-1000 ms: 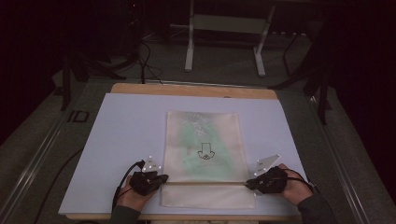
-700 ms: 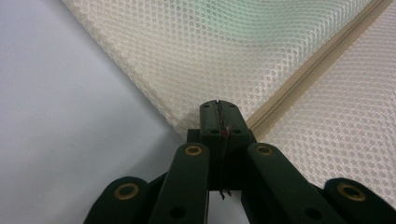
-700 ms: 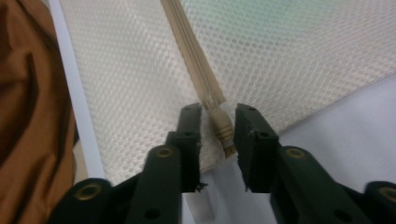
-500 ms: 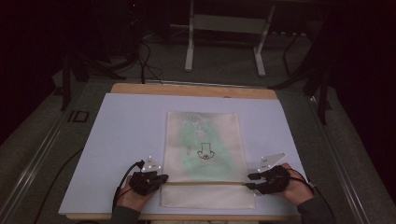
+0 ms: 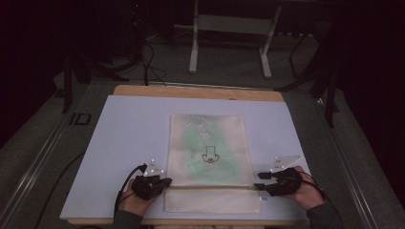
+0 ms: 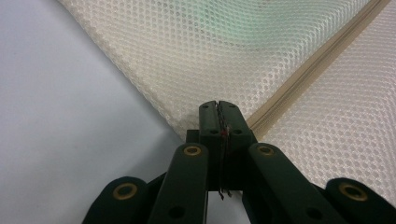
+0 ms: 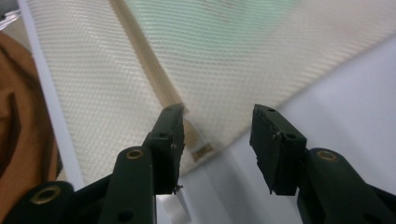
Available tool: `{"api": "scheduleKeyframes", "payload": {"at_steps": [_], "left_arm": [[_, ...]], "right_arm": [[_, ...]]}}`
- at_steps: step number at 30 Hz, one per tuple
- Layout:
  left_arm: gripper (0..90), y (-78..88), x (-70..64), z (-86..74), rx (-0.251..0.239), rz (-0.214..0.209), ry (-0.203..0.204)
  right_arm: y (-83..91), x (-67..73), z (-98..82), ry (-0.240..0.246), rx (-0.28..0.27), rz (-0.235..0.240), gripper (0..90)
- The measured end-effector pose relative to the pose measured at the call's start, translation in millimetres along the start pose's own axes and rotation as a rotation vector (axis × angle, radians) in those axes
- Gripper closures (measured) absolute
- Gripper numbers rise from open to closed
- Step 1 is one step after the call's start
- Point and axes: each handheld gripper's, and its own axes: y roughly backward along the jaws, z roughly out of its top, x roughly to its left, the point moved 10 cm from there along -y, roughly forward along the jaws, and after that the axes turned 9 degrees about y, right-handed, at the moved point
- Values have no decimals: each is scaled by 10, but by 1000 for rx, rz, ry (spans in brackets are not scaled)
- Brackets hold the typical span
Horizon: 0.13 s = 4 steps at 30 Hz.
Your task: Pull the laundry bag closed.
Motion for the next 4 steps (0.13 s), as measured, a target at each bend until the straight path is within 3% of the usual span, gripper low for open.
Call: {"api": "scheduleKeyframes", "payload": {"at_steps": [4], "left_arm": [[884,9,8,6,-6,9,-7]], "right_arm": [[56,-89,-39,-29,-33,-37,529]]}}
